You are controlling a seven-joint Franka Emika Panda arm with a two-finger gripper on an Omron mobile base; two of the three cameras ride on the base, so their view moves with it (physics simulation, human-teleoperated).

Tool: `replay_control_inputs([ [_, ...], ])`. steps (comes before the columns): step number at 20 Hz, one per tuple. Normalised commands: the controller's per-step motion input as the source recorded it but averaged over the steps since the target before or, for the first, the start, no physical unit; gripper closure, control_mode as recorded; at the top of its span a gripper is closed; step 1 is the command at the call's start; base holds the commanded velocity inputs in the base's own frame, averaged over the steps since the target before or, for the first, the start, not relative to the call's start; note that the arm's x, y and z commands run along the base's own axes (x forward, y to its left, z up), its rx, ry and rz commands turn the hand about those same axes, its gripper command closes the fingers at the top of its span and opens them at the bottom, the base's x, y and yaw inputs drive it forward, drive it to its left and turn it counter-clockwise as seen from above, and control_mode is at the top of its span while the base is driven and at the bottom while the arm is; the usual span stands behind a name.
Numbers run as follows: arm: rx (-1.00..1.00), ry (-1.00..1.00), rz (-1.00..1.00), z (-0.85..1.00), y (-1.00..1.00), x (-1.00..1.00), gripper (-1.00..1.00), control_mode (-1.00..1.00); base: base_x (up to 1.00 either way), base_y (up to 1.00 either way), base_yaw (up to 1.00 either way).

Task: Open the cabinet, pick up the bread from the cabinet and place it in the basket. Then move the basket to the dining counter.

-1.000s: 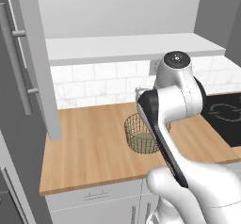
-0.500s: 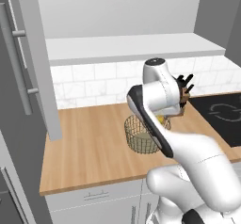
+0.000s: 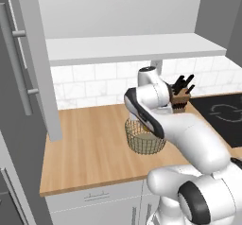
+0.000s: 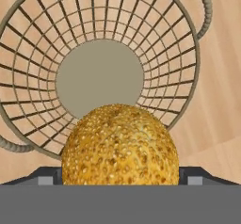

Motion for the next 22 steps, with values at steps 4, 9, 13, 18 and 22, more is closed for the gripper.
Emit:
replay_control_inputs([
  [4,0.02,0.05,0.00,-0.26,-0.09,0.40,1.00,-1.00,0.00,0.00,0.00],
  [9,0.03,0.03,0.00,-0.27,-0.08,0.39,1.00,-1.00,0.00,0.00,0.00],
  [13,0.03,0.08,0.00,-0.41,-0.06,0.39,1.00,-1.00,0.00,0.00,0.00],
  [18,0.01,0.04,0.00,-0.54,0.00,0.20,1.00,-1.00,0.00,0.00,0.00],
  [22,0.01,0.00,0.01,-0.46,-0.01,0.18,1.00,-1.00,0.00,0.00,0.00],
])
